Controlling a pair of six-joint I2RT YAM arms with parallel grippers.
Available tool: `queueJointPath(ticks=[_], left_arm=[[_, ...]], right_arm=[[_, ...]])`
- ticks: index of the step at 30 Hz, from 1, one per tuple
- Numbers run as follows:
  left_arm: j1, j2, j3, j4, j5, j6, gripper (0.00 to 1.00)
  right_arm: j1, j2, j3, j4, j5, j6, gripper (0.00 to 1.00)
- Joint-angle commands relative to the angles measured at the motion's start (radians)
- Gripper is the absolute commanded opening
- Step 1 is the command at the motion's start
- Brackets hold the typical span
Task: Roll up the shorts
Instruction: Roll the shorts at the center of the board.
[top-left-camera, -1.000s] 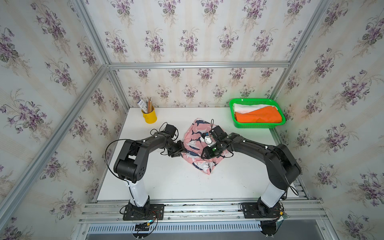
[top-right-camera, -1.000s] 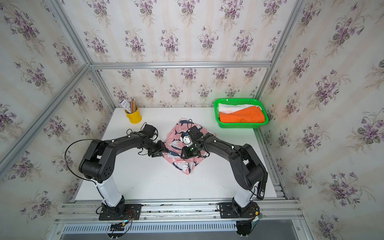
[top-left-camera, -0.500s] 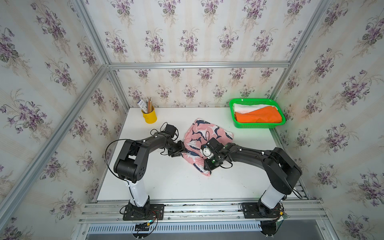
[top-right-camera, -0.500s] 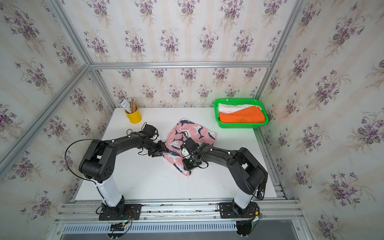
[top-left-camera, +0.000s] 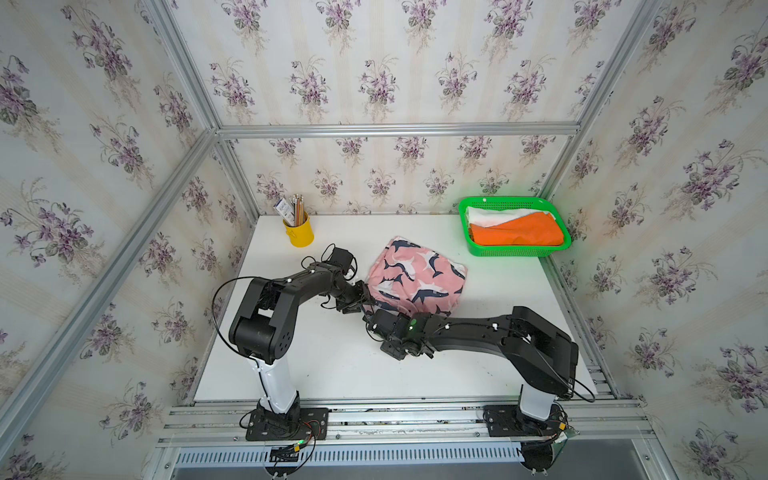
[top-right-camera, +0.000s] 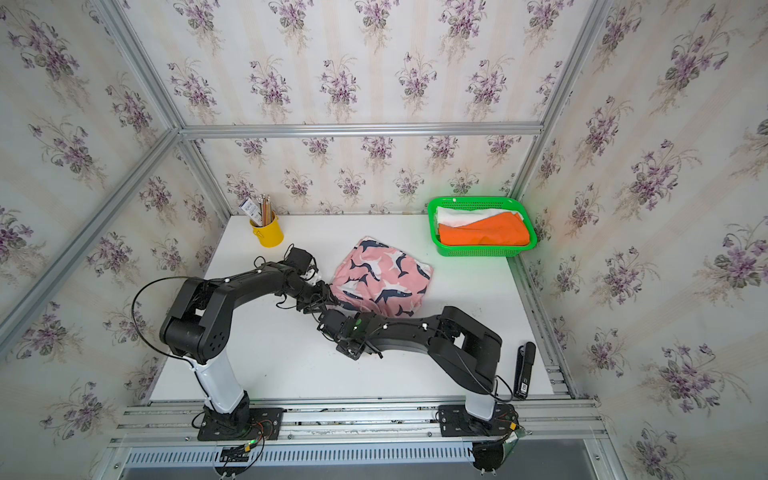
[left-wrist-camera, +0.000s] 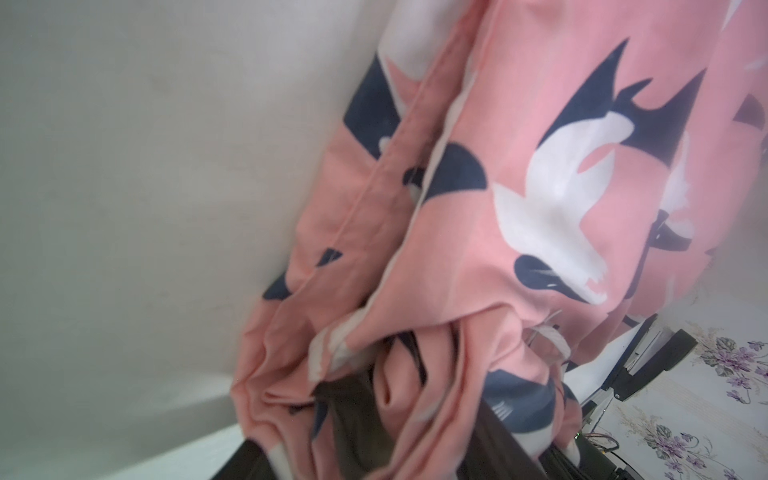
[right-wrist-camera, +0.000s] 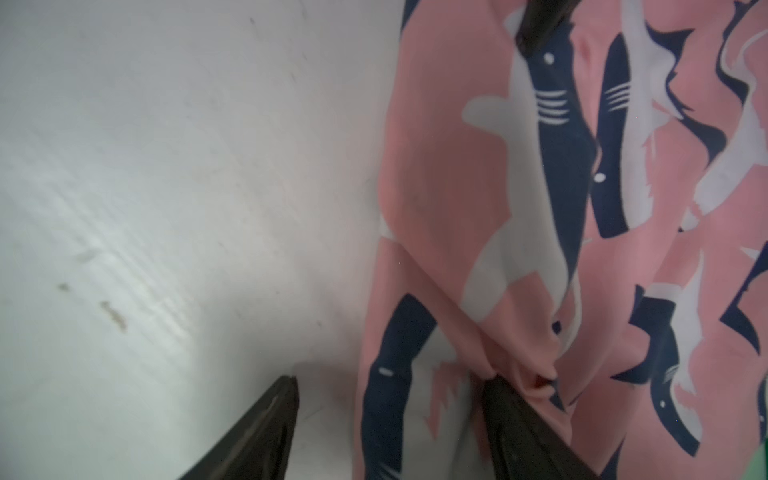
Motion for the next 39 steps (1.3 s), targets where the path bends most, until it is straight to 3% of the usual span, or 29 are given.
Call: queueJointPath(ticks=[1, 4, 6, 7, 9, 12, 17, 21, 27, 31, 39], left_arm=[[0.002, 0.021, -0.008, -0.096, -0.113, 0.028, 0.58], [0.002, 0.023, 0.002, -0.104, -0.113, 0.035, 0.58], [0.003, 0.018, 0.006, -0.106, -0.114, 0.037, 0.58], [0.004, 0.015, 0.008, -0.11, -0.114, 0.039, 0.58], [0.007, 0.0, 0.008, -0.116, -0.125, 0.041, 0.59], [0.016, -0.036, 0.002, -0.147, -0.16, 0.051, 0.61], [0.052, -0.149, -0.013, -0.241, -0.243, 0.088, 0.63], [0.071, -0.255, -0.013, -0.33, -0.297, 0.124, 0.64], [0.069, -0.348, 0.042, -0.444, -0.397, 0.133, 0.64], [0.058, -0.363, 0.06, -0.451, -0.385, 0.124, 0.65], [-0.075, -0.287, 0.092, -0.368, -0.294, 0.061, 0.66]], right_arm=[[-0.001, 0.045, -0.014, 0.053, 0.201, -0.07, 0.72], [-0.001, 0.058, -0.022, 0.072, 0.225, -0.064, 0.56], [-0.001, 0.046, -0.029, 0.072, 0.197, -0.048, 0.33], [-0.001, 0.036, -0.029, 0.062, 0.159, -0.04, 0.21], [-0.001, 0.005, -0.029, 0.045, 0.035, -0.016, 0.1], [-0.001, -0.061, -0.031, 0.032, -0.203, 0.049, 0.02], [-0.05, -0.141, -0.035, 0.063, -0.665, 0.172, 0.02], [-0.138, -0.171, -0.073, 0.184, -0.947, 0.313, 0.04], [-0.355, -0.079, -0.19, 0.382, -1.216, 0.502, 0.05], [-0.458, 0.009, -0.21, 0.4, -1.257, 0.535, 0.08], [-0.494, 0.078, -0.192, 0.295, -1.198, 0.48, 0.31]])
